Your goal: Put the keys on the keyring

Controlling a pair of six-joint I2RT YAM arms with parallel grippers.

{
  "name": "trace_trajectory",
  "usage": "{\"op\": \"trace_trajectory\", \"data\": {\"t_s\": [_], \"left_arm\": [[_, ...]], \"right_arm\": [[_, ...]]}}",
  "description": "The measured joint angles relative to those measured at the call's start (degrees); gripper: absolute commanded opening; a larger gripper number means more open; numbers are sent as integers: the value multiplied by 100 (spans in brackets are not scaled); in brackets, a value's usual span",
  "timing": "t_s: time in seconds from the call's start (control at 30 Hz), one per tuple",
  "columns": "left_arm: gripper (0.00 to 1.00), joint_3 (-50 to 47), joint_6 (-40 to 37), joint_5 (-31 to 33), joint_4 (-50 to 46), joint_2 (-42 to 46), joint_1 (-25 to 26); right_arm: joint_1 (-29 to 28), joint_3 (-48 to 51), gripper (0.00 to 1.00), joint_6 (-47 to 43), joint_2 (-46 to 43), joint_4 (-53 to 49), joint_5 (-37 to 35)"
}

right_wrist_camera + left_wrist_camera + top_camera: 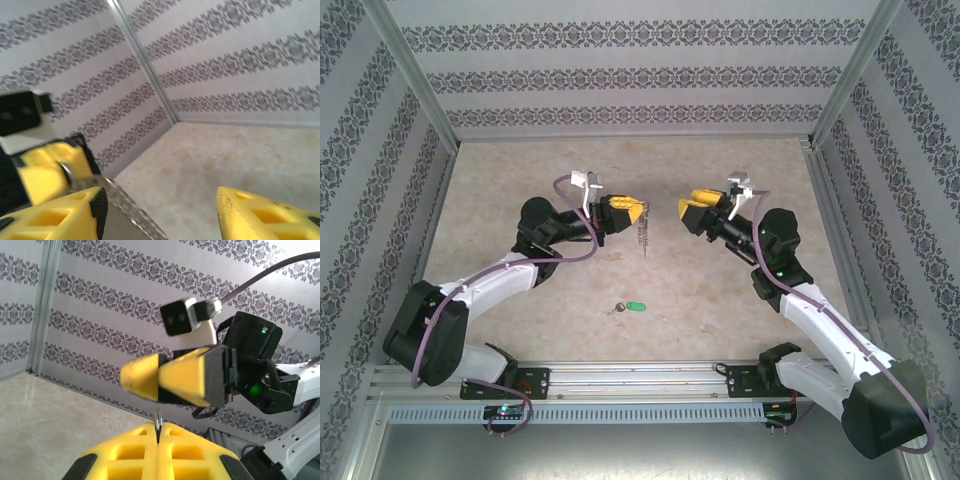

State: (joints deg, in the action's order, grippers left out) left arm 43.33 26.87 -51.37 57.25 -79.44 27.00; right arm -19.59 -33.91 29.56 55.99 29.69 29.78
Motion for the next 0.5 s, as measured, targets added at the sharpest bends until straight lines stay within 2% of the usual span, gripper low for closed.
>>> {"op": "trace_trajectory", "data": {"t_s": [0.2,0.5], "left_arm": [[0,-33,-951,96,-413,219,2],[0,-138,-2199,212,-1202,332,2]], "right_arm": [[0,341,60,-61,0,-415,-136],[0,446,60,-155,-2,-518,-144]]}}
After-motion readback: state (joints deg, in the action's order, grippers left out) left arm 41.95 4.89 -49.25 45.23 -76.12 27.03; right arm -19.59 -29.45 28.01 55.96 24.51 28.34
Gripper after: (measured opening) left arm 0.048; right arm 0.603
